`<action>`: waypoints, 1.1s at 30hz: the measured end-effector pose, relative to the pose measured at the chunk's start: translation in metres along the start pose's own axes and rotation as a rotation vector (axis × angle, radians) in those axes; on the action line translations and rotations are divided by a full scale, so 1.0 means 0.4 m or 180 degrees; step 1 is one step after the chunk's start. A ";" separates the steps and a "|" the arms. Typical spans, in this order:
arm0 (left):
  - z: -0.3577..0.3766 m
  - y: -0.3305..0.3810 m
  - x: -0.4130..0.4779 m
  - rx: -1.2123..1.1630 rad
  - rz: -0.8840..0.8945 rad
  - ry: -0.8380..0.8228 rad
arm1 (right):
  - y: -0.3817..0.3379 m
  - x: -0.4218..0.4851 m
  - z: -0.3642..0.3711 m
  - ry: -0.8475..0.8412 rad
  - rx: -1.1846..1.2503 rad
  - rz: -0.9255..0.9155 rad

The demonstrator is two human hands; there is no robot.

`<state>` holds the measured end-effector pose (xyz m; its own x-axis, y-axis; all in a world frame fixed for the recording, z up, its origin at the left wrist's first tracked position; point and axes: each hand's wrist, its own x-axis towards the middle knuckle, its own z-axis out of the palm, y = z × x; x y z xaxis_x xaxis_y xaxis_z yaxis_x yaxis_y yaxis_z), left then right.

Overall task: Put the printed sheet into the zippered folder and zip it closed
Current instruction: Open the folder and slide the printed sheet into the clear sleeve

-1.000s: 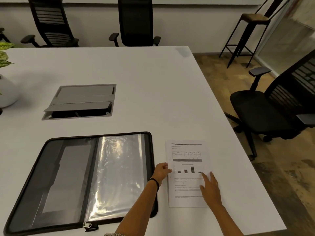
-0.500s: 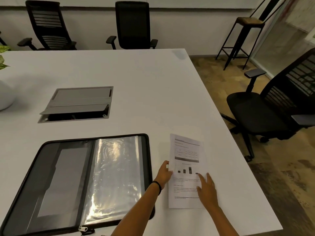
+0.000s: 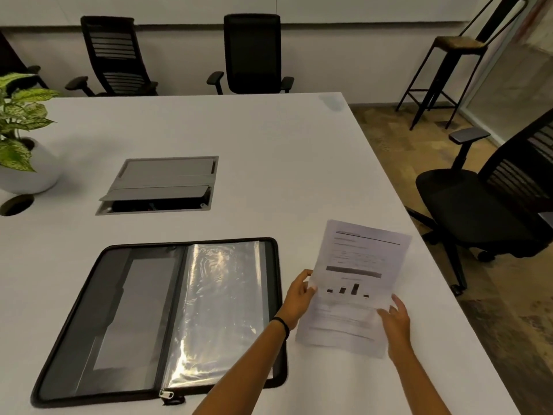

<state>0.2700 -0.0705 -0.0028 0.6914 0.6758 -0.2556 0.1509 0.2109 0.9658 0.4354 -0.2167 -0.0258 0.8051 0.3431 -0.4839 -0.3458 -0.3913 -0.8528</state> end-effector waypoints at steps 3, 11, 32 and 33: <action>-0.017 0.029 0.006 -0.0082 0.0233 0.0260 | -0.042 0.007 0.008 -0.0150 0.0157 -0.0286; -0.039 0.056 0.004 0.0202 0.0754 0.0202 | -0.085 -0.021 0.035 0.0089 0.0531 -0.1084; -0.027 0.084 -0.021 0.0716 0.0758 0.0285 | -0.067 -0.156 0.082 0.0372 -0.0024 -0.1309; -0.026 0.084 -0.023 0.0727 0.0752 0.0284 | -0.062 -0.161 0.090 0.0447 0.0039 -0.1256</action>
<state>0.2612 -0.0621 0.0315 0.6632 0.7483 -0.0167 0.1553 -0.1157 0.9811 0.3747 -0.1982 0.0195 0.9346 0.3444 -0.0888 -0.0027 -0.2427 -0.9701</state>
